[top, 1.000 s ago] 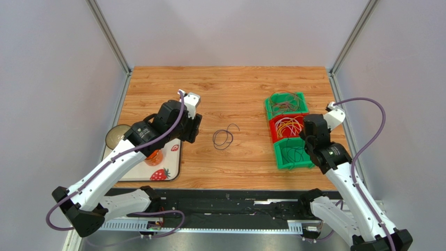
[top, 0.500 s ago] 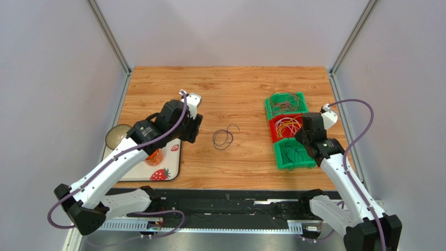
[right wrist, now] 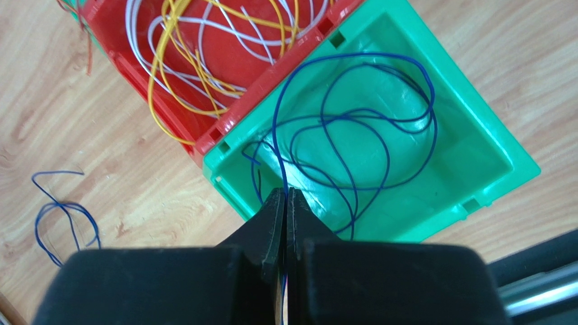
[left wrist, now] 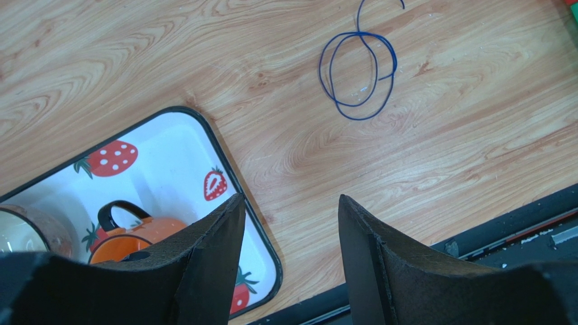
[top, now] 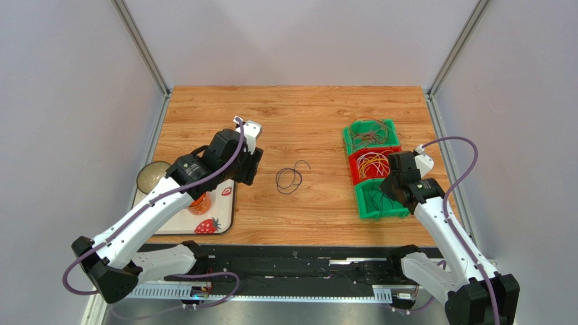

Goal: Untangle the cables
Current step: Place the cable in the bin.

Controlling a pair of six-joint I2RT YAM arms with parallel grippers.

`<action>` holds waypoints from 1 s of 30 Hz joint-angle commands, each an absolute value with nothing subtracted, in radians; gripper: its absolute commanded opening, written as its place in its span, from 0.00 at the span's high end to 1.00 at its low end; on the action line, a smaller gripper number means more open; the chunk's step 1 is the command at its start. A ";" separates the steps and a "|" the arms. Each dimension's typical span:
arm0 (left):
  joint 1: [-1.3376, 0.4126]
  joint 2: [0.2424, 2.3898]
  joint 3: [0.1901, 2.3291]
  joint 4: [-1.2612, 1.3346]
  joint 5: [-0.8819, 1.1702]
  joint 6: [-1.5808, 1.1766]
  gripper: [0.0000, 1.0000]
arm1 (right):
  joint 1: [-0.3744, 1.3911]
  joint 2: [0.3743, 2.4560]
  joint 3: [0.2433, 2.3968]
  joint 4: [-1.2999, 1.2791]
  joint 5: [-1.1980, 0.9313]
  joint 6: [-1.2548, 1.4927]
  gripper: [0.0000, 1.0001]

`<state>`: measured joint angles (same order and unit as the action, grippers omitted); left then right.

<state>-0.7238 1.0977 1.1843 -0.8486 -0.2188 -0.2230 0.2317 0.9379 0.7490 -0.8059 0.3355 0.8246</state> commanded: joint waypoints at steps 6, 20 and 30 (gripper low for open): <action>-0.712 1.103 1.186 -0.847 -0.225 -0.227 0.39 | 0.229 0.916 0.779 -0.911 0.296 0.848 1.00; -0.712 1.101 1.186 -0.845 -0.222 -0.229 0.39 | 0.227 1.063 0.788 -0.798 0.327 0.827 1.00; -0.712 1.098 1.186 -0.845 -0.224 -0.229 0.39 | 0.222 1.147 0.848 -0.787 0.396 0.767 0.92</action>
<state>-0.7174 1.1030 1.1843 -0.8490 -0.2192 -0.2230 0.2298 1.1576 0.7990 -0.8227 0.3435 0.8116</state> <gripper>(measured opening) 0.609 0.011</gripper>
